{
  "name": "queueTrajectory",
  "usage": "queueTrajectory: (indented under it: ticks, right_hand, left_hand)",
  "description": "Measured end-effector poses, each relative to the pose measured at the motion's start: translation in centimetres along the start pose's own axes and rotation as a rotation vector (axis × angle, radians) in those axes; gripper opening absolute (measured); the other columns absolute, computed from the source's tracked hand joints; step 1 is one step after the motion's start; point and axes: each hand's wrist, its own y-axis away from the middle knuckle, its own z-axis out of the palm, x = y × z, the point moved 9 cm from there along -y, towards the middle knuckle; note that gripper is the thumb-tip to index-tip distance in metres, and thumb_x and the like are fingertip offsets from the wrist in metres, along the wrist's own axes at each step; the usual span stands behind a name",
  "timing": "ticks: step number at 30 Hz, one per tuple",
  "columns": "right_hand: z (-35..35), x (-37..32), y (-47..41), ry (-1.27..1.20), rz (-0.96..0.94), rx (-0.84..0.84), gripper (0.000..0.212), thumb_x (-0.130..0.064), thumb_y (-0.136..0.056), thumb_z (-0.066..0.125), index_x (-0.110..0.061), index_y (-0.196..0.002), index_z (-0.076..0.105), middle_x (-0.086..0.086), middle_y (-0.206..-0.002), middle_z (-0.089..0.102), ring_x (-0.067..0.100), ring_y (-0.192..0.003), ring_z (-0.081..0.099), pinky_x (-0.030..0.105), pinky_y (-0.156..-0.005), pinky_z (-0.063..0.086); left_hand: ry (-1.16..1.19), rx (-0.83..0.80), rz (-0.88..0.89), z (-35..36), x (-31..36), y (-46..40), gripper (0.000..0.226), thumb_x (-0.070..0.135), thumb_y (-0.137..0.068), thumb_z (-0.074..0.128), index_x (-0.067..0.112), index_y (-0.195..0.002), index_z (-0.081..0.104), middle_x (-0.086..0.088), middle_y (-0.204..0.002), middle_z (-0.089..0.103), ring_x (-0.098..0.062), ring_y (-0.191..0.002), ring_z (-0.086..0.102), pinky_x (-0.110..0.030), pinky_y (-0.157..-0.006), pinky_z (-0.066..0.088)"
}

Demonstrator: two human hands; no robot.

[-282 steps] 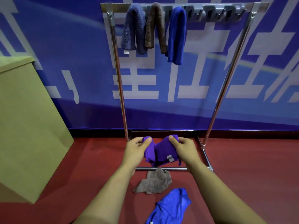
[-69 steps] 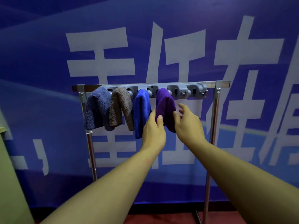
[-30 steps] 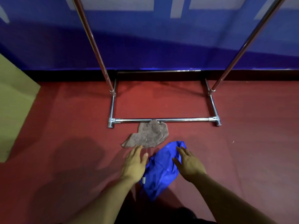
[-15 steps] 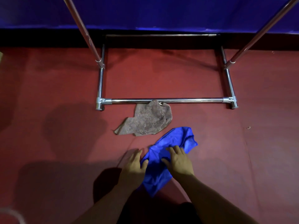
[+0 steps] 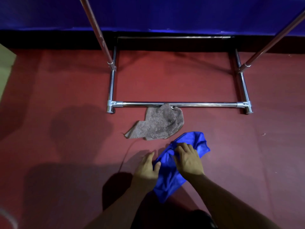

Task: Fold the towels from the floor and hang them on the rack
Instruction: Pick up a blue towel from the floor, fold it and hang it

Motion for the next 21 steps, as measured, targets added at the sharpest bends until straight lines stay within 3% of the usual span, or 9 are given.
queueTrajectory:
  ticks: [4, 7, 11, 13, 17, 21]
  right_hand:
    - [-2.8, -0.8, -0.1, -0.154, 0.007, -0.026, 0.028, -0.038, -0.085, 0.042, -0.013, -0.088, 0.054, 0.008, -0.080, 0.067, 0.036, -0.084, 0.063, 0.042, -0.078, 0.045]
    - [-5.6, -1.5, -0.8, -0.262, 0.076, -0.045, 0.021, -0.032, -0.097, 0.044, -0.011, -0.095, 0.046, 0.020, -0.079, 0.067, 0.043, -0.081, 0.063, 0.044, -0.071, 0.042]
    - [-9.9, -2.9, -1.7, -0.417, 0.153, -0.062, 0.023, -0.037, -0.103, 0.047, -0.014, -0.101, 0.045, 0.017, -0.088, 0.068, 0.044, -0.092, 0.063, 0.043, -0.072, 0.043]
    - [-12.6, -4.0, -1.7, -0.446, 0.146, -0.071, 0.026, -0.040, -0.103, 0.046, -0.015, -0.100, 0.046, 0.014, -0.085, 0.066, 0.041, -0.090, 0.063, 0.042, -0.072, 0.043]
    - [-18.1, -6.3, -1.4, -0.478, 0.125, -0.055, 0.022, -0.035, -0.105, 0.046, -0.014, -0.097, 0.046, 0.006, -0.088, 0.058, 0.027, -0.084, 0.053, 0.032, -0.068, 0.026]
    - [-23.6, -9.3, -1.0, -0.586, 0.100, -0.008, 0.023, -0.030, -0.106, 0.044, -0.013, -0.091, 0.048, -0.001, -0.081, 0.054, 0.018, -0.081, 0.049, 0.028, -0.068, 0.028]
  left_hand:
    - [0.001, -0.062, 0.019, -1.5, 2.3, 0.2, 0.060, 0.037, -0.103, 0.049, 0.017, -0.157, 0.032, -0.001, -0.162, 0.034, -0.017, -0.149, 0.030, -0.031, -0.123, 0.021]
    - [-0.010, -0.038, 0.038, -3.3, 4.1, 0.8, 0.060, 0.035, -0.102, 0.052, 0.018, -0.156, 0.033, -0.001, -0.162, 0.035, -0.017, -0.149, 0.030, -0.028, -0.121, 0.021]
    - [-0.068, -0.040, 0.072, -6.9, 7.6, 1.9, 0.061, 0.041, -0.101, 0.052, 0.022, -0.156, 0.033, 0.001, -0.161, 0.036, -0.019, -0.146, 0.036, -0.031, -0.118, 0.028]
    - [-0.097, -0.037, 0.103, -9.2, 9.6, 2.5, 0.063, 0.045, -0.099, 0.053, 0.024, -0.155, 0.034, 0.002, -0.159, 0.038, -0.020, -0.145, 0.038, -0.036, -0.118, 0.032]
    - [-0.142, 0.027, 0.190, -15.1, 14.2, 3.9, 0.060, 0.043, -0.097, 0.057, 0.021, -0.150, 0.041, -0.004, -0.154, 0.046, -0.024, -0.139, 0.046, -0.035, -0.114, 0.036]
    - [-0.185, 0.029, 0.219, -20.1, 18.4, 5.7, 0.064, 0.045, -0.098, 0.056, 0.019, -0.153, 0.036, -0.009, -0.157, 0.040, -0.026, -0.144, 0.040, -0.032, -0.117, 0.032]
